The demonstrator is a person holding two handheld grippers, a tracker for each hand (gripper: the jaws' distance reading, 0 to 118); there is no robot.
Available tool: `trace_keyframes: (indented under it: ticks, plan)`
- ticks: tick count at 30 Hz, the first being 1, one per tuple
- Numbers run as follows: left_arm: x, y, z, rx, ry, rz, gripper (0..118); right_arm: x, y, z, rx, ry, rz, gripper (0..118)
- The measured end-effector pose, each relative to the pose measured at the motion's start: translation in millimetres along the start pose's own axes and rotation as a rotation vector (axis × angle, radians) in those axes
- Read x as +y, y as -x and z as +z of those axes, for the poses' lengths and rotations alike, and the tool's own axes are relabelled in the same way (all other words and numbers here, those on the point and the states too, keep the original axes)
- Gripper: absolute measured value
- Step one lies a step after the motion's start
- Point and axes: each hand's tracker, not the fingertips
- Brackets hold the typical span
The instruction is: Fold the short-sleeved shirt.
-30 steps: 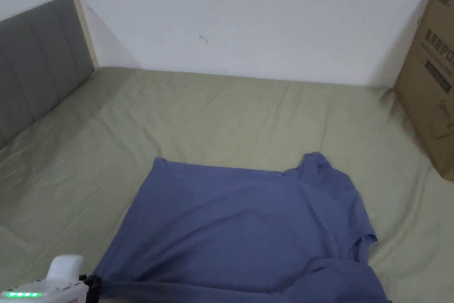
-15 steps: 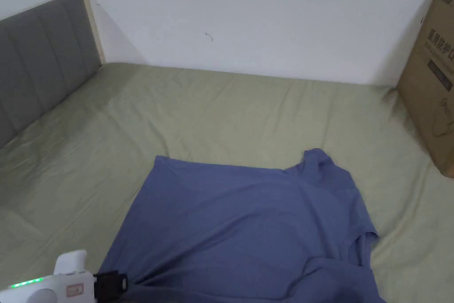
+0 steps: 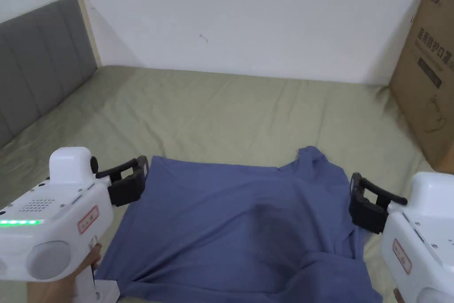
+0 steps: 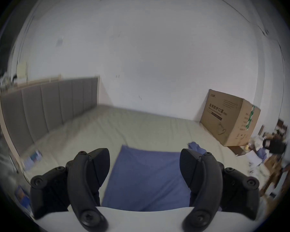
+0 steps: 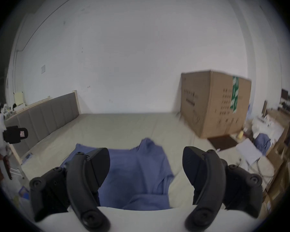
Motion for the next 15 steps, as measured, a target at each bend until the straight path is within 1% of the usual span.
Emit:
trace_keyframes:
  ticks: [1, 2, 3, 4, 5, 6, 7, 9, 12, 14, 15]
  plan:
    - [1.5, -4.3, -1.7, 0.014, -0.019, -0.028, 76, 2.2, 3.3, 1.2, -0.018, -0.018, 0.014, 69]
    - [2.0, -9.7, -1.7, 0.025, -0.038, -0.044, 76, 2.7, 6.9, 1.9, -0.040, -0.036, 0.021, 69]
    - [1.1, -13.8, -1.1, 0.010, -0.052, -0.045, 70, 2.7, 9.5, 3.8, -0.049, -0.058, 0.025, 64]
    - [0.6, -16.4, -1.7, -0.007, -0.051, -0.028, 53, 2.7, 12.4, 4.9, -0.061, -0.072, 0.030, 48]
    - [0.8, -17.8, -5.2, -0.027, -0.038, -0.013, 13, 2.0, 15.7, 4.6, -0.080, -0.065, 0.045, 18]
    - [-0.2, -19.7, -5.0, -0.035, -0.037, 0.010, 0, -2.6, 15.4, 2.2, -0.073, -0.085, 0.036, 0]
    - [-0.8, -21.3, -6.2, -0.046, -0.019, 0.024, 0, -3.0, 16.2, 0.3, -0.035, -0.064, 0.031, 0]
    - [-4.6, -23.5, -10.3, -0.045, -0.025, 0.018, 0, -8.7, 19.5, -0.9, -0.040, -0.072, 0.017, 0]
    - [-8.2, -23.3, -11.0, -0.051, -0.003, -0.003, 0, -9.9, 18.5, -0.5, -0.032, -0.072, 0.027, 0]
    - [-13.9, -17.7, -17.6, -0.053, 0.044, -0.004, 0, -9.8, 15.4, -0.2, -0.023, -0.066, 0.021, 0]
    - [-18.4, -13.8, -19.5, -0.061, 0.037, 0.040, 0, -11.8, 14.8, -0.7, -0.018, -0.063, 0.018, 0]
